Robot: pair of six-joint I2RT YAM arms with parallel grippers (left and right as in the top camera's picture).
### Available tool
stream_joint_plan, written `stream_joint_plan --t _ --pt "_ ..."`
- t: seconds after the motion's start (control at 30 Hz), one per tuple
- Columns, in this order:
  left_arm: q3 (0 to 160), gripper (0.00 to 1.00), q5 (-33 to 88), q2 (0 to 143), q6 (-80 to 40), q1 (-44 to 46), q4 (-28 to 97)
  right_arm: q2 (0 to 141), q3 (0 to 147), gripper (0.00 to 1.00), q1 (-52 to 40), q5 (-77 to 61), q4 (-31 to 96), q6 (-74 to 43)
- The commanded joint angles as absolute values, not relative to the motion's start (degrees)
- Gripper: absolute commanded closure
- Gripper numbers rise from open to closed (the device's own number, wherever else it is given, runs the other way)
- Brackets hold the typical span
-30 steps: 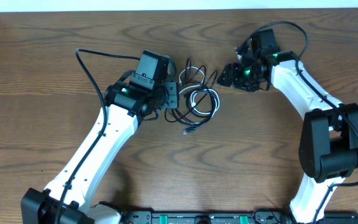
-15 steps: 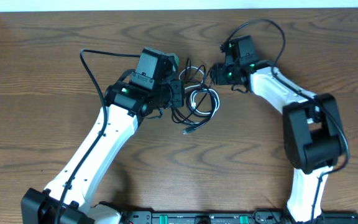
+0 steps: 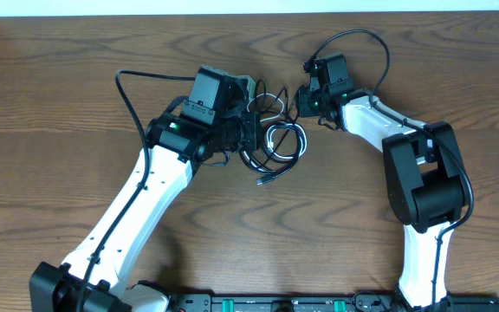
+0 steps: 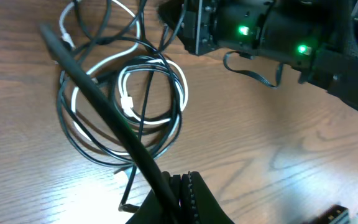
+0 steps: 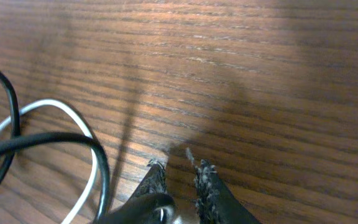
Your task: Untangle cables
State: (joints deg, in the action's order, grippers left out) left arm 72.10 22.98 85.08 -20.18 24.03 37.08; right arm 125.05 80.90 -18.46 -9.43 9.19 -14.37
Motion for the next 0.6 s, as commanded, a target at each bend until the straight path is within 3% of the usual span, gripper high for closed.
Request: stream_joint_plan --t 0.0,0.03,0.27,0.37,0.47,0.5,0.57 --pt "72.5 0.92 27.0 85.1 -22.0 23.8 36.9 126.7 80.3 0.95 -18.1 -10.7 8.2 -14.1" --pt "72.5 0.93 27.5 85.1 -22.9 23.8 37.0 126.7 80.3 0.99 -18.1 -10.7 7.4 -14.1" --pt "72.5 0.92 27.9 85.1 -23.2 23.8 37.3 119.6 80.6 0.99 -15.1 -10.7 6.0 -14.1" --pt "72.5 0.87 27.8 85.2 -23.2 23.8 37.2 114.5 80.6 0.99 -14.1 -10.7 8.6 -14.1" --pt "72.5 0.7 27.4 85.6 -23.1 23.8 37.2 109.6 80.6 0.99 -14.0 -10.7 10.8 -11.4" --pt "72.5 0.55 26.8 85.6 -22.8 23.8 37.2 108.0 80.6 0.99 -14.1 -10.7 11.6 -10.8" --pt "72.5 0.44 25.1 85.6 -22.8 23.8 37.2 105.3 80.6 0.99 -14.1 -10.7 13.0 -9.3"
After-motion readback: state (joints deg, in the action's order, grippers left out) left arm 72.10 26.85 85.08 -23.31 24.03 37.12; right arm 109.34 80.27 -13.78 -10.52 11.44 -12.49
